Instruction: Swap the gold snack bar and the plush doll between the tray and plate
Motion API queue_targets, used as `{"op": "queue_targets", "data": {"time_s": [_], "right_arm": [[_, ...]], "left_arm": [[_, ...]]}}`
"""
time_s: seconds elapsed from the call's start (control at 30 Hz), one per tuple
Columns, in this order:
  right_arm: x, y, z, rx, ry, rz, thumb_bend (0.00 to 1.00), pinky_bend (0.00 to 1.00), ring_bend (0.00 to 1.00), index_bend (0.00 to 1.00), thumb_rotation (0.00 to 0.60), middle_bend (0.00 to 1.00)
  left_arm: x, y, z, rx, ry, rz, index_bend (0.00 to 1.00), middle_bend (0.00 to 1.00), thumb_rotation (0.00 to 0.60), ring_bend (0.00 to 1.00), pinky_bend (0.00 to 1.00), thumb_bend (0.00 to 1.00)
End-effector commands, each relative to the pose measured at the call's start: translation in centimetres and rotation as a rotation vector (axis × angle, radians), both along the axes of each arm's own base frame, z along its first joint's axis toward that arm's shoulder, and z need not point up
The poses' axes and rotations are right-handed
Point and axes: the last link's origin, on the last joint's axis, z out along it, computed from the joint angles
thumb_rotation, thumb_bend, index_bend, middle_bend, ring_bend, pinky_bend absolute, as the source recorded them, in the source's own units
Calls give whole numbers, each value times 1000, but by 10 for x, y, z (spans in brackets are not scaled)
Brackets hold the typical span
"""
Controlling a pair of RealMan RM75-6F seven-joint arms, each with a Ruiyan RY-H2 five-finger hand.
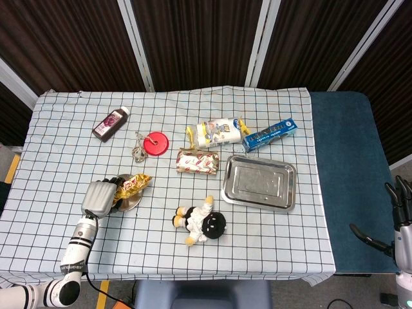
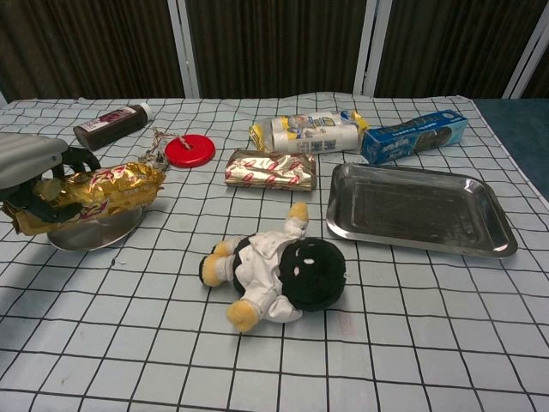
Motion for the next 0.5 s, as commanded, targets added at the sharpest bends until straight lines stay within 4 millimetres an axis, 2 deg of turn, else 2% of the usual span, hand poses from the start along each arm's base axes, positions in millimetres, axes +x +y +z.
{"op": "queue_targets", "data": {"time_s": [0.03,0.23,0.3,0.5], "right_arm": [[0,0,-1,4,2,-2,62,134,0,10,600,0],[0,-1,-1,11,2,-7,62,134,0,10,600,0],[0,-2,-2,13,3,-8,62,134,0,10,600,0],[0,-1,-1,13,1,-8,62,134,0,10,600,0]], "left_arm": [[-5,0,-7,3,3,-1,532,641,600,688,757,452],[-5,2,-14,21,-14,-7,438,531,600,580,679,449],[-4,2,-15,16,-26,-4,369,462,600,500,623,448],[0,0,-16,1,-63,-3,111,166,600,205,410,442]]}}
